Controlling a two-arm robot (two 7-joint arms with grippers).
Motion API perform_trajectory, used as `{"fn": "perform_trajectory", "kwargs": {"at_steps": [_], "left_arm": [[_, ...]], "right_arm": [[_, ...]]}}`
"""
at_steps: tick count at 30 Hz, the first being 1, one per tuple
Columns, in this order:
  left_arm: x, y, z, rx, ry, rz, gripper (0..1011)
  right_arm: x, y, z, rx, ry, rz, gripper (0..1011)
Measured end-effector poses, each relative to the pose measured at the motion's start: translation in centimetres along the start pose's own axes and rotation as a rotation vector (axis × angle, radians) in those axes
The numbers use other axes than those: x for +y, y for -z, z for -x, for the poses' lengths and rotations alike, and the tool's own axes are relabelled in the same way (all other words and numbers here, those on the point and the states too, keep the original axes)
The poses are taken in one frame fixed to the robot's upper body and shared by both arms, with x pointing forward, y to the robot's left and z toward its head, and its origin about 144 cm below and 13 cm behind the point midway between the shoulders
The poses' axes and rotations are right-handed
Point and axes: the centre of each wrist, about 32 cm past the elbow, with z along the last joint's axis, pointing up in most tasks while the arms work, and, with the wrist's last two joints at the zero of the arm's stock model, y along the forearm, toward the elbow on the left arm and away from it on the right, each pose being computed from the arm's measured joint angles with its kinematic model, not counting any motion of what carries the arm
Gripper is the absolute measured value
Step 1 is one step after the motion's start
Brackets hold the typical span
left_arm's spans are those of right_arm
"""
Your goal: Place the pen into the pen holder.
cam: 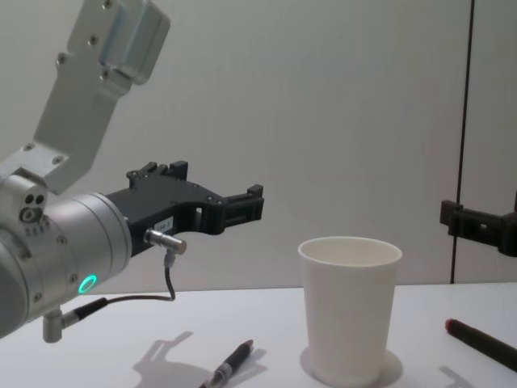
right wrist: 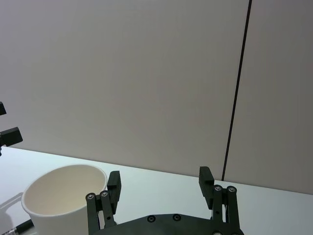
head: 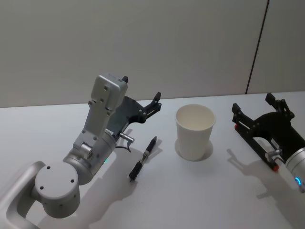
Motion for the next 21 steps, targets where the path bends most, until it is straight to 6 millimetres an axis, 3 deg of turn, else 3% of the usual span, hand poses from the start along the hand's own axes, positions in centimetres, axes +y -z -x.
{"fn": "perform_trajectory", "kwargs": {"at_steps": [21], "left_arm": [[0.0, 0.0, 0.0, 0.0, 0.0, 0.0, 1001]], "right_arm": [[0.0, 0.0, 0.0, 0.0, 0.0, 0.0, 1001]]}}
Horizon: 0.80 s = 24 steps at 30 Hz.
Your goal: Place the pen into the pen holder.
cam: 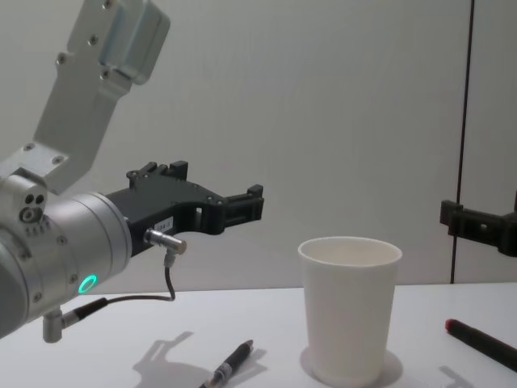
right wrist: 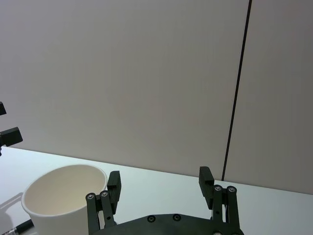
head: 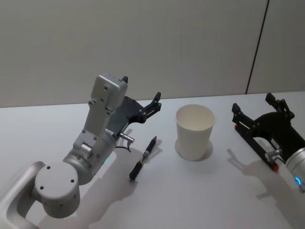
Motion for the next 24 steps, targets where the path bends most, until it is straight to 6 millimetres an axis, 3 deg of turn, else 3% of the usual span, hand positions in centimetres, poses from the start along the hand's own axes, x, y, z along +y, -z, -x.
{"fn": "perform_trajectory", "kwargs": {"at_steps": [24], "left_arm": [[0.0, 0.0, 0.0, 0.0, 0.0, 0.0, 1001]], "right_arm": [[0.0, 0.0, 0.0, 0.0, 0.0, 0.0, 1001]]}}
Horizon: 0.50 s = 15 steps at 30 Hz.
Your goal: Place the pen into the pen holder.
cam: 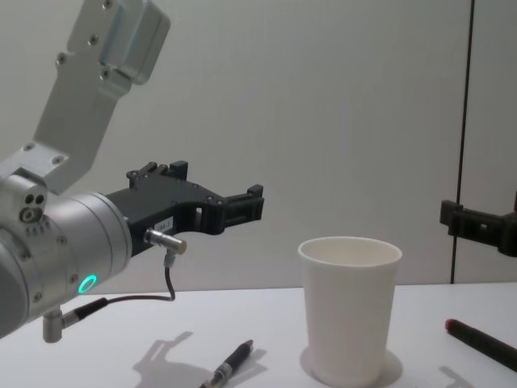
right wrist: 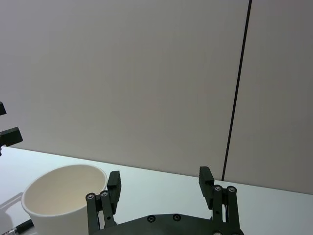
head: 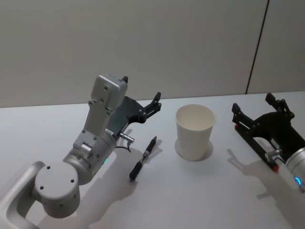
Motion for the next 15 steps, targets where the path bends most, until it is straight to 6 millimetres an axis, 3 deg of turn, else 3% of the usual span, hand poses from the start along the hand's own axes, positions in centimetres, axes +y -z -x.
{"fn": "perform_trajectory", "kwargs": {"at_steps": [15], "left_arm": [[0.0, 0.0, 0.0, 0.0, 0.0, 0.0, 1001]], "right_arm": [[0.63, 0.32, -0.65, -0.054, -0.033, 0.022, 1001]]}}
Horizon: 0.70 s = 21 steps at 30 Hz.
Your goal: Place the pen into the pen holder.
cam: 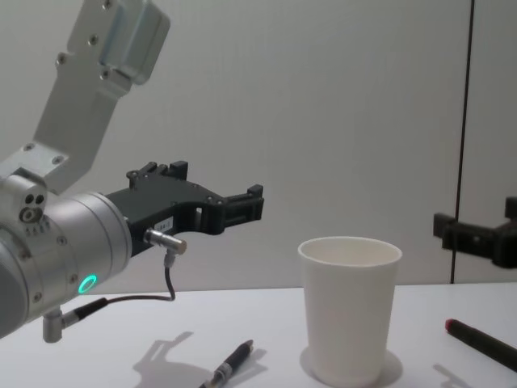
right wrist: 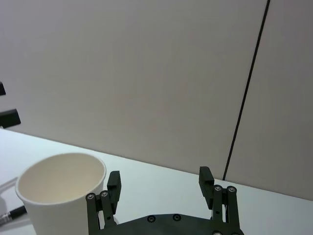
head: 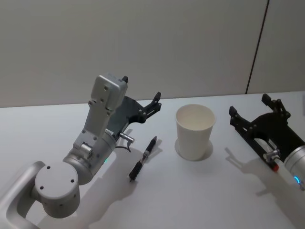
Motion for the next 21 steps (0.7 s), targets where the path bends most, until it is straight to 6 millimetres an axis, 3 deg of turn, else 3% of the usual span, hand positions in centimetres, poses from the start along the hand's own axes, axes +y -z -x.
{"fn": "perform_trajectory", "kwargs": {"at_steps": [13, 21], "left_arm": [[0.0, 0.0, 0.0, 0.0, 0.0, 0.0, 1001], [0.0, 0.0, 0.0, 0.0, 0.0, 0.0, 1001]], "right_arm": [[1.4, 0.4, -2.6, -0.068, -0.046, 0.133, 1001], [1.6, -1.3, -4.5, -0.036, -0.049, 0.22, 1001]]}}
